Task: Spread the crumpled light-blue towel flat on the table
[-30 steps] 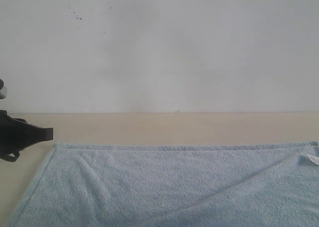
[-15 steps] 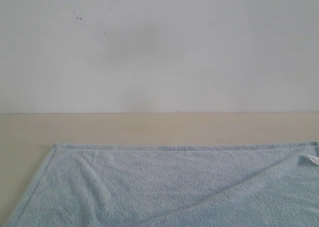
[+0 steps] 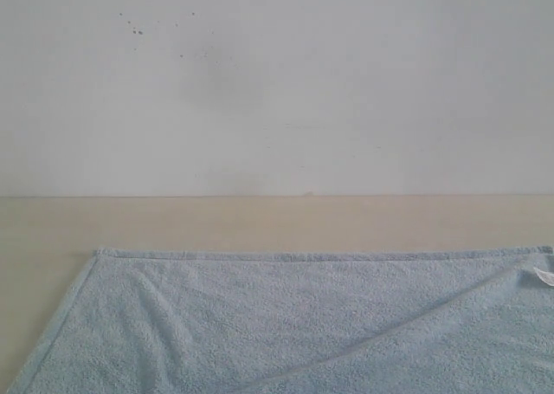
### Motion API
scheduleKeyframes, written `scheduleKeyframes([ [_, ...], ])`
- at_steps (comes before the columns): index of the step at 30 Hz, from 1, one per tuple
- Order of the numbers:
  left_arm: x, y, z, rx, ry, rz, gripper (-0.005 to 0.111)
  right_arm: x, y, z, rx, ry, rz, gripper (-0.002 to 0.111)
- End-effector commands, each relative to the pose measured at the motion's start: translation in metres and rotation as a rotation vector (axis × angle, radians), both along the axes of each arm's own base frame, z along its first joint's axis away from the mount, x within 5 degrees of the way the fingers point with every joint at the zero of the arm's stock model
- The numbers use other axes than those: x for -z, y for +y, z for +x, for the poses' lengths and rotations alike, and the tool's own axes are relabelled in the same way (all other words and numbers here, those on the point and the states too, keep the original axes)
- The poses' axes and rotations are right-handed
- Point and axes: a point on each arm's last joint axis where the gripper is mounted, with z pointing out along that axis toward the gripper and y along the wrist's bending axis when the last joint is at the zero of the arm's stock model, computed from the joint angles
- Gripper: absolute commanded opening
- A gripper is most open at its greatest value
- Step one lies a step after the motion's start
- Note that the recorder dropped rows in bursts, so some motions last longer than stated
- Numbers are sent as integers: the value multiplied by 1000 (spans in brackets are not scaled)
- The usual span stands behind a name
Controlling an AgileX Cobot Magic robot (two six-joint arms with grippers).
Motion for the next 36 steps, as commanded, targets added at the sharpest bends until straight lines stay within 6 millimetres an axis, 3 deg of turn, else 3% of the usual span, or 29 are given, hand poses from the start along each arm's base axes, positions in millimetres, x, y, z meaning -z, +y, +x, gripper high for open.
scheduleKeyframes([
  [1,9,-1,-8,13,62,20,4,17,7,-8,-113,86,18,0],
  [6,7,-1,-10,12,37,18,4,62,18,-2,-208,328,52,0],
  [8,7,-1,-10,11,35,18,4,78,18,2,-208,412,154,0],
  [10,7,-1,-10,11,35,18,4,85,20,2,-224,486,228,0],
  [15,7,-1,-10,11,35,20,4,89,36,-13,-423,1001,857,0],
  [19,7,-1,-10,11,35,20,4,93,40,-19,-443,1157,947,0],
  [22,7,-1,-10,11,35,23,4,89,36,-14,-416,1068,968,0],
  [25,7,-1,-10,11,35,23,4,85,27,-3,-350,784,834,0],
  [30,6,-1,-10,11,35,22,4,88,1,11,-30,392,582,0],
  [33,6,0,-10,11,33,22,4,96,-7,14,92,351,503,0],
  [36,6,0,-10,11,33,22,4,101,-12,16,161,365,541,0],
])
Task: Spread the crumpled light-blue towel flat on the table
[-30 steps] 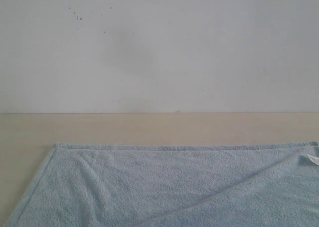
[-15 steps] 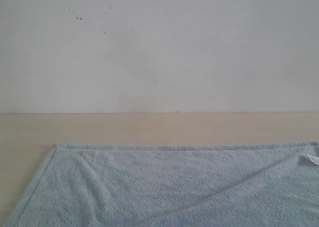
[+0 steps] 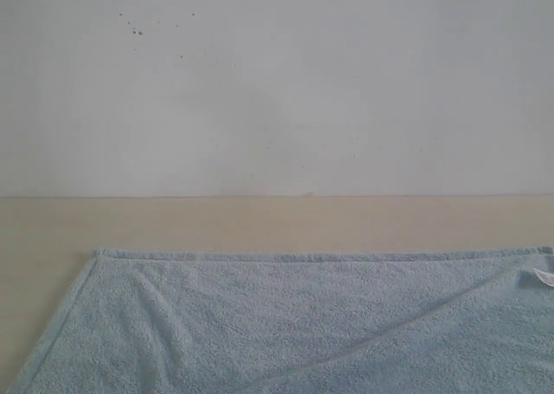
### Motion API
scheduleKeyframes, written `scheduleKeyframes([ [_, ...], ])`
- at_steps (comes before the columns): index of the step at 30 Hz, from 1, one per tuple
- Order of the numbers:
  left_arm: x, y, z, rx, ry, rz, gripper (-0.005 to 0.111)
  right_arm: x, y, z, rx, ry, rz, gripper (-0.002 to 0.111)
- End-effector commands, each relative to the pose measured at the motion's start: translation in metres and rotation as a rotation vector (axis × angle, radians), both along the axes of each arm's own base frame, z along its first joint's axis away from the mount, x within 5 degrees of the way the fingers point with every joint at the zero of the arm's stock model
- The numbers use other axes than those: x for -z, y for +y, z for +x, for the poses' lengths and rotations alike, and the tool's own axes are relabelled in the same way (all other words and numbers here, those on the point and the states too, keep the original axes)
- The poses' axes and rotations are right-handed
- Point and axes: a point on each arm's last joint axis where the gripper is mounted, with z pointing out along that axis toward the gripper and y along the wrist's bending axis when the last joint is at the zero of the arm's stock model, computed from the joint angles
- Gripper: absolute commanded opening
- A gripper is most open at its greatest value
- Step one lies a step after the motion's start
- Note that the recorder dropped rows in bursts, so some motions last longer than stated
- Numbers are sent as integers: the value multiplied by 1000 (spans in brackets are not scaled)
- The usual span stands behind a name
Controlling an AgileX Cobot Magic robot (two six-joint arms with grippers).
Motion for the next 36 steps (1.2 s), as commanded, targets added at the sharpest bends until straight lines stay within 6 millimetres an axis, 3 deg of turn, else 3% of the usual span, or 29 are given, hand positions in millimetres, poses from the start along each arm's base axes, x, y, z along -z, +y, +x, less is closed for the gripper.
scheduleKeyframes([
  [1,0,0,0,-4,-6,-4,4,10,-7,2,101,48,-57,0],
  [5,0,0,0,-4,-6,-4,4,30,-10,-1,117,243,-214,0],
  [8,0,0,0,-4,-7,-4,4,26,-10,0,108,177,-340,0],
  [28,0,0,0,-4,-7,-4,4,28,-10,0,103,197,-341,0],
  [33,17,1,-7,-9,27,47,4,28,-10,0,103,197,-341,0],
  [36,40,1,-13,-5,49,72,4,28,-10,0,103,197,-341,0],
])
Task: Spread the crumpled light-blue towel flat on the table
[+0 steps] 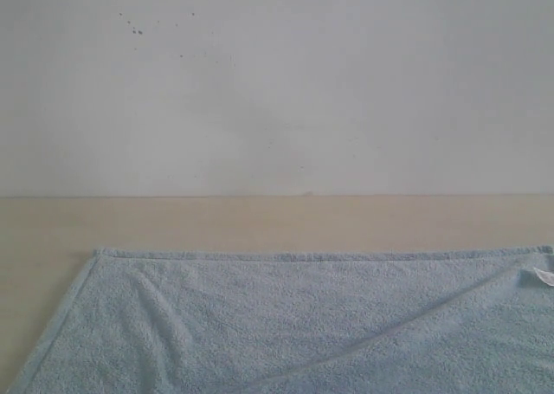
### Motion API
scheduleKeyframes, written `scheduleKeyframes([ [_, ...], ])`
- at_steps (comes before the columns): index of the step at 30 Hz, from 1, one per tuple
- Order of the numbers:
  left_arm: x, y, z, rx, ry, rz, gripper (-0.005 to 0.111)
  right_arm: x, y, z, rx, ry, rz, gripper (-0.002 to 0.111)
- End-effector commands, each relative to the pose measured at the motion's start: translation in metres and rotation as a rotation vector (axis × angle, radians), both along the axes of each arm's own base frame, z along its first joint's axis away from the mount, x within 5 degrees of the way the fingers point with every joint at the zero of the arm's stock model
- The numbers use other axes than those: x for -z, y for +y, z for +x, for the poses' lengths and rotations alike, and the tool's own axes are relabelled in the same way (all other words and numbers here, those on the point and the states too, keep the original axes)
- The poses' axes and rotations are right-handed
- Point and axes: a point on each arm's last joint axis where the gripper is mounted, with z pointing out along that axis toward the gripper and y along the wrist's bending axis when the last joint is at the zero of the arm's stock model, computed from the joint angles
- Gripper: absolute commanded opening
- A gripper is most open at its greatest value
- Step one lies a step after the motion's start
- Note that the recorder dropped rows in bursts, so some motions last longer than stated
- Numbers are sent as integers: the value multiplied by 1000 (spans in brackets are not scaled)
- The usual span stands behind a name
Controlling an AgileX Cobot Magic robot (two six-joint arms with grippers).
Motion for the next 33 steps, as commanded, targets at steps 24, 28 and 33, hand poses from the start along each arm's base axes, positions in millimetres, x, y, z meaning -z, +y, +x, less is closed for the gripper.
scheduleKeyframes([
  [24,66,3,-7,-61,234,-39,4,-1,0,0,4,-11,-5,0],
  [28,66,3,-7,-61,234,-39,4,-1,0,0,4,-11,-5,0],
  [33,64,3,-6,-63,206,-40,4,-1,0,0,4,-11,-2,0],
])
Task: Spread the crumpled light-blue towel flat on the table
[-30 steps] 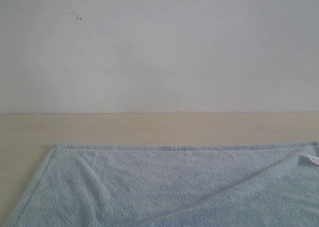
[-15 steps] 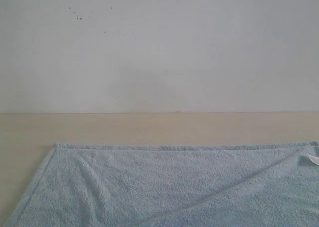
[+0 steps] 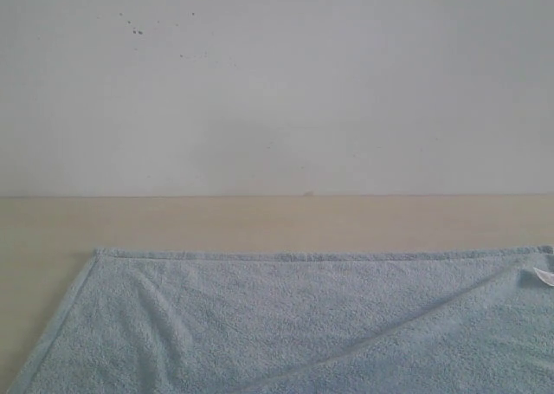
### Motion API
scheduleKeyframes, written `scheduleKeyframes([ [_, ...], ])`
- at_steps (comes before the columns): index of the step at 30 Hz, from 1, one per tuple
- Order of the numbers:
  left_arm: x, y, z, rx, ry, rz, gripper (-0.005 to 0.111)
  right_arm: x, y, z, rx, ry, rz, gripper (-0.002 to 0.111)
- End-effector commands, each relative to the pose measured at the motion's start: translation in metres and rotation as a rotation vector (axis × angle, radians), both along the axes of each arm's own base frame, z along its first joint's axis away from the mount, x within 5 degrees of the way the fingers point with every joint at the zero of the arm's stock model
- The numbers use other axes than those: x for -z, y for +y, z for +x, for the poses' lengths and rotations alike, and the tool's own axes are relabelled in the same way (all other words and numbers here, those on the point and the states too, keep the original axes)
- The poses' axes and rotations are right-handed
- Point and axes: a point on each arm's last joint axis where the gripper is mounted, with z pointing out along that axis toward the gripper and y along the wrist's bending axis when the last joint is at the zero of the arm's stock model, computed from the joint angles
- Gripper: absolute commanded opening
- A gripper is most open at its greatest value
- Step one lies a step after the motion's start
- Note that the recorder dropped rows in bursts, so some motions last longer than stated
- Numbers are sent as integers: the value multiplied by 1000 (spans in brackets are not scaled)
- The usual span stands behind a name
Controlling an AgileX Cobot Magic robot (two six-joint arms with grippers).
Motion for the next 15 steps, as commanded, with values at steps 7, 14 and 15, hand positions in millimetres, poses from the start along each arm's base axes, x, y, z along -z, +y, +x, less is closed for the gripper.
scheduleKeyframes([
  [7,-4,1,1,-5,-47,13,4,-1,0,0,4,-12,0,0],
  [14,-4,1,1,-5,-47,13,4,-1,0,0,4,-12,0,0],
  [15,-4,1,1,-5,-47,13,4,-1,0,0,4,-12,0,0],
])
